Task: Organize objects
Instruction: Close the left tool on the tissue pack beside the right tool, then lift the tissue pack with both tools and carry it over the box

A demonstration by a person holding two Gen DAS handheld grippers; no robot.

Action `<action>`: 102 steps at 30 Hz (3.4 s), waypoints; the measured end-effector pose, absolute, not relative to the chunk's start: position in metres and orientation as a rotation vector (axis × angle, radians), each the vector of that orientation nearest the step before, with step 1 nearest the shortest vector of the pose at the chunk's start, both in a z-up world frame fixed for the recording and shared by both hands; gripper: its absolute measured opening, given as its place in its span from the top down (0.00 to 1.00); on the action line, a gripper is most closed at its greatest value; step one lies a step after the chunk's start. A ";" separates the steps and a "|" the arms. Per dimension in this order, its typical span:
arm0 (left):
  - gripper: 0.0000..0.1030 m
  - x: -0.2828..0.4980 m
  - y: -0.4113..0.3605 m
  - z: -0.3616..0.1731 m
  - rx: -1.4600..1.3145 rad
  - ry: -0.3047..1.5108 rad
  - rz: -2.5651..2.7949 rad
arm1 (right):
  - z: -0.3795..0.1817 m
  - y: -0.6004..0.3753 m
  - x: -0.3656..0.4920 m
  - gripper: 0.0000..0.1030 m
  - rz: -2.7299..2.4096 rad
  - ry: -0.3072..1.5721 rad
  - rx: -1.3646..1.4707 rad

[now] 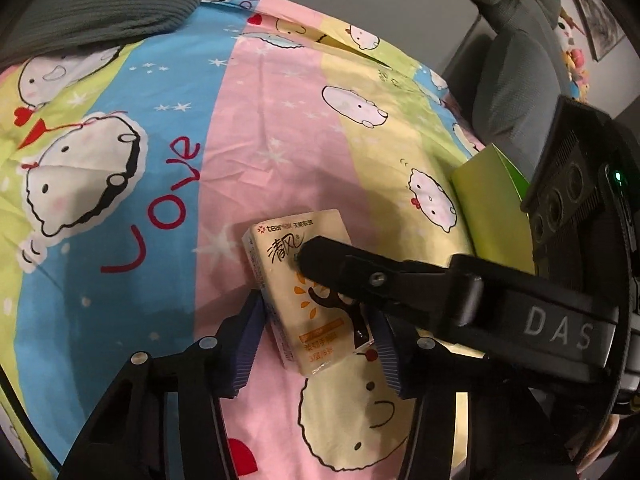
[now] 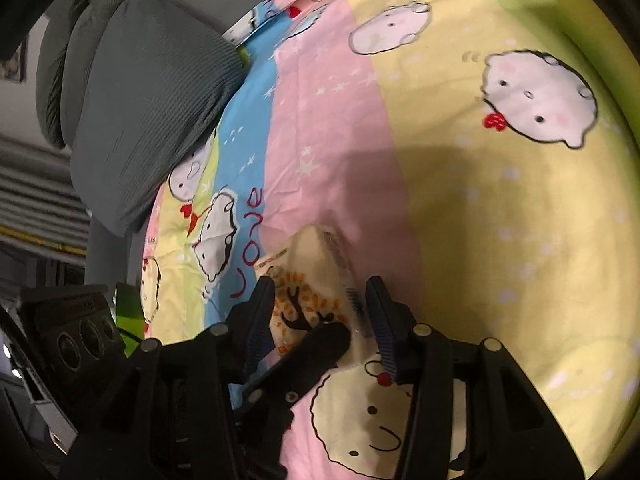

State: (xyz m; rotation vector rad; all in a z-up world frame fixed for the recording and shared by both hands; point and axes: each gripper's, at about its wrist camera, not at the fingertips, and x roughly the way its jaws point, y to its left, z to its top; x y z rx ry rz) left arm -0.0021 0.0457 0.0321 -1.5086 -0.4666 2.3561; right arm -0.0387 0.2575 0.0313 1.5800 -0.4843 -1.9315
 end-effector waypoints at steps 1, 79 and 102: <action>0.52 -0.001 0.046 0.034 -1.502 -0.452 2.366 | 0.032 0.256 -0.038 0.54 -1.938 -0.472 1.578; 0.54 0.141 0.179 0.228 -0.427 0.058 2.535 | 0.220 0.419 0.106 0.53 -2.412 -0.640 0.602; 0.54 0.118 0.252 0.195 -0.603 0.097 2.339 | 0.182 0.484 0.085 0.53 -2.528 -0.801 0.766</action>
